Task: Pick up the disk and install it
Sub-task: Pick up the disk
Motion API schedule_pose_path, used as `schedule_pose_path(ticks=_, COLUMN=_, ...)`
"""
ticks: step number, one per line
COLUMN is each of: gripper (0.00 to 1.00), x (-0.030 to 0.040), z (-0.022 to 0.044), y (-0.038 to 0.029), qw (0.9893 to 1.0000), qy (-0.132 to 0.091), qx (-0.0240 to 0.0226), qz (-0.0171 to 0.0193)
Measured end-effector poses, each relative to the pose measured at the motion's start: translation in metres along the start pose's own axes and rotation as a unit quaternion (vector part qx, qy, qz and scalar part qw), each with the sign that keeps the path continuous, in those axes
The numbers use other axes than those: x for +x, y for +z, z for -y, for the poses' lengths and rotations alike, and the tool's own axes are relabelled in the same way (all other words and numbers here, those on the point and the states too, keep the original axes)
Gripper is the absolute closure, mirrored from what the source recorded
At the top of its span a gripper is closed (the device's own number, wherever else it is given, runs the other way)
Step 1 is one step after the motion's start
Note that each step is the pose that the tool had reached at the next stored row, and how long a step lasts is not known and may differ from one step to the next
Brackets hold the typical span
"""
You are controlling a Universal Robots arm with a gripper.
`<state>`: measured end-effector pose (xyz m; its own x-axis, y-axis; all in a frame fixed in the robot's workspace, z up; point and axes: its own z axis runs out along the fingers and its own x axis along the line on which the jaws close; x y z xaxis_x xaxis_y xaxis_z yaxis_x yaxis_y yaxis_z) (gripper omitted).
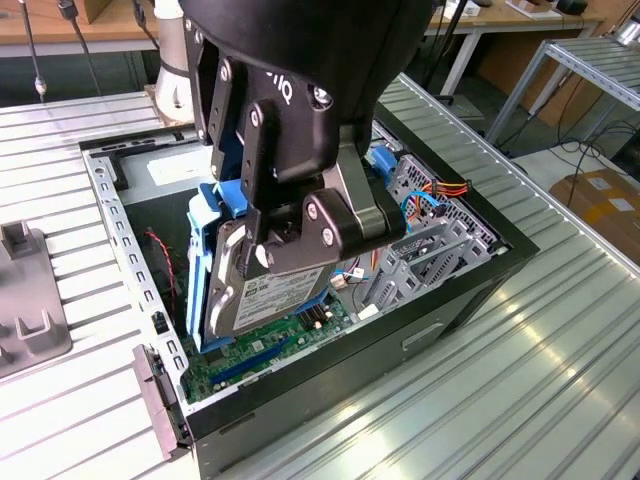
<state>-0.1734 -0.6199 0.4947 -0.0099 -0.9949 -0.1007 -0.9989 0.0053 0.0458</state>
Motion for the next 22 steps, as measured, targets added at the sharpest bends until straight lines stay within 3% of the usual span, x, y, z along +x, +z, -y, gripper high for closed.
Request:
schedule_pose_path(ticks=11, gripper=0.63, x=0.0000, z=0.0113, y=0.0000, qw=1.0000, qy=0.000, qx=0.0000, qz=0.0000)
schedule_pose_path(ticks=17, gripper=0.63, x=-0.0001, z=0.0222, y=-0.0001, qw=1.0000, qy=0.000, qx=0.0000, qz=0.0000)
schedule_pose_path(ticks=22, gripper=0.63, x=-0.0002, z=0.0271, y=-0.0001, qw=1.0000, qy=0.000, qx=0.0000, qz=0.0000)
